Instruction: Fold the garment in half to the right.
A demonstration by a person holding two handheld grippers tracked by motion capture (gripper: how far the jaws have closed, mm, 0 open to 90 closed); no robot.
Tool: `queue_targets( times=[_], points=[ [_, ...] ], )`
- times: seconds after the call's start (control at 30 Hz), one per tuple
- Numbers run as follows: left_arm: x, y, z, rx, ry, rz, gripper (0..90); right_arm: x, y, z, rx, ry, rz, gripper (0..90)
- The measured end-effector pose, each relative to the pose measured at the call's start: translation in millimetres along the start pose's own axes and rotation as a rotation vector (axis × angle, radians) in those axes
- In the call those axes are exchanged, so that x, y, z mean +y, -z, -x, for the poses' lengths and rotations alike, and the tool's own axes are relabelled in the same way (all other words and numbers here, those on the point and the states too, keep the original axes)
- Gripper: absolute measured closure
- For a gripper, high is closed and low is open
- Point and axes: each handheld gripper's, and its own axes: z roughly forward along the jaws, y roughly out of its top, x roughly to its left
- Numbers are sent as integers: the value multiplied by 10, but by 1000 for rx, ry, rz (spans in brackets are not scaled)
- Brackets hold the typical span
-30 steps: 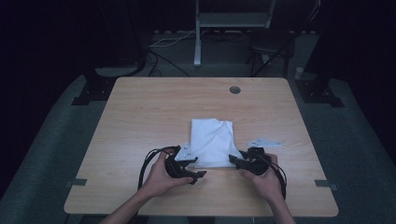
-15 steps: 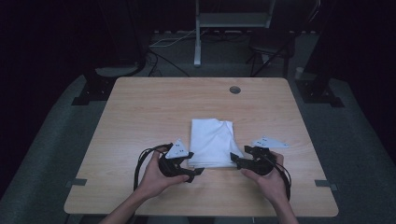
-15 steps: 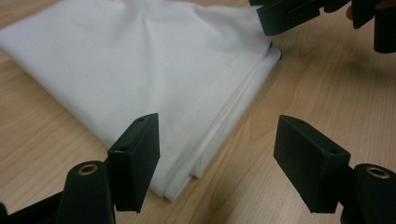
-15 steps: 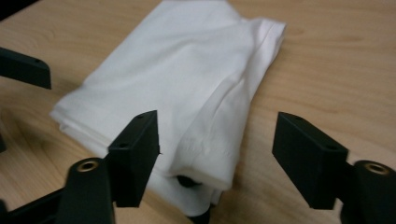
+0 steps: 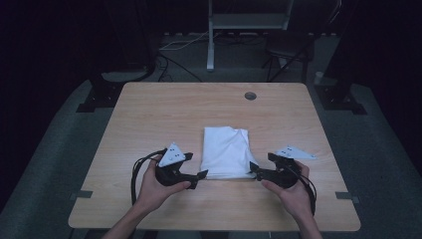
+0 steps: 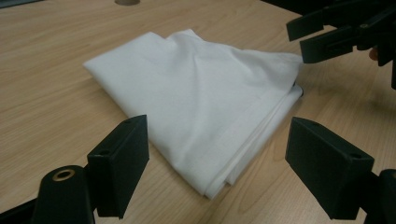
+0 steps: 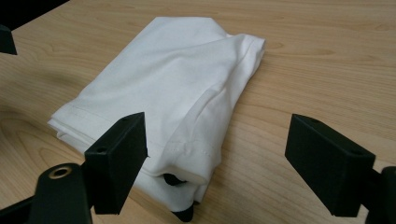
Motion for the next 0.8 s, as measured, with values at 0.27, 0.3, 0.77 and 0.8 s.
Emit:
queue_targets(
  times=[0.27, 0.3, 0.77, 0.8],
  points=[
    [-30, 184, -73, 47, 4, 39, 213, 4, 96, 29, 1, 6, 19, 182],
    [-38, 202, -81, 54, 6, 43, 213, 5, 105, 33, 2, 4, 17, 157],
    [-101, 502, -203, 95, 29, 84, 213, -3, 232, 81, -12, -4, 29, 137],
    [-107, 517, -209, 98, 29, 85, 213, -9, 241, 88, -11, -3, 33, 136]
  ],
)
